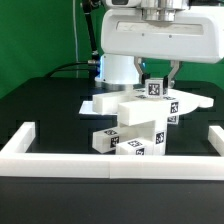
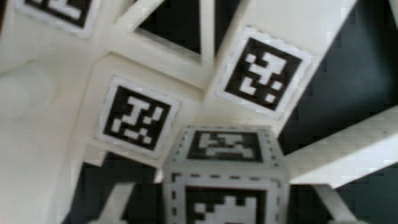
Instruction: Assemble chair
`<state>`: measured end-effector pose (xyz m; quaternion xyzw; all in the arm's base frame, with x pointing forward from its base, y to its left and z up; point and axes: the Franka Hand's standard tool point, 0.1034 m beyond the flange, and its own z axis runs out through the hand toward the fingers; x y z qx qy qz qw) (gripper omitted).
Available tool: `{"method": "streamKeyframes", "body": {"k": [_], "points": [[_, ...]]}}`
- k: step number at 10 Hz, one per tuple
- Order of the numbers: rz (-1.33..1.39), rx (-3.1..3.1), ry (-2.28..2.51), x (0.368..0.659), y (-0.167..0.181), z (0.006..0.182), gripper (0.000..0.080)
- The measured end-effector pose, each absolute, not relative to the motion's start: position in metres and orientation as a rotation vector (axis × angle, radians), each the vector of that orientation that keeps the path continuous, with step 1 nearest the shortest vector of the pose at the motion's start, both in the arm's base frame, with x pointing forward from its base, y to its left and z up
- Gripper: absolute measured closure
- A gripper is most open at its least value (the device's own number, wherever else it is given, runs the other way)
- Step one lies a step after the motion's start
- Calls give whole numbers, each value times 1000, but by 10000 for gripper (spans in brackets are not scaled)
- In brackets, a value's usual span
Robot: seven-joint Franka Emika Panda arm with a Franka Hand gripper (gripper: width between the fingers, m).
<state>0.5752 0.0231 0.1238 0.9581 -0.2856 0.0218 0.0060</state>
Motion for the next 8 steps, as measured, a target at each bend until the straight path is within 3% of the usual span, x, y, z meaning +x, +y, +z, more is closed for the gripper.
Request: {"method": "streamKeyframes", "body": {"k": [8], "points": [[64, 2660, -1690, 575, 26, 123, 515]]}}
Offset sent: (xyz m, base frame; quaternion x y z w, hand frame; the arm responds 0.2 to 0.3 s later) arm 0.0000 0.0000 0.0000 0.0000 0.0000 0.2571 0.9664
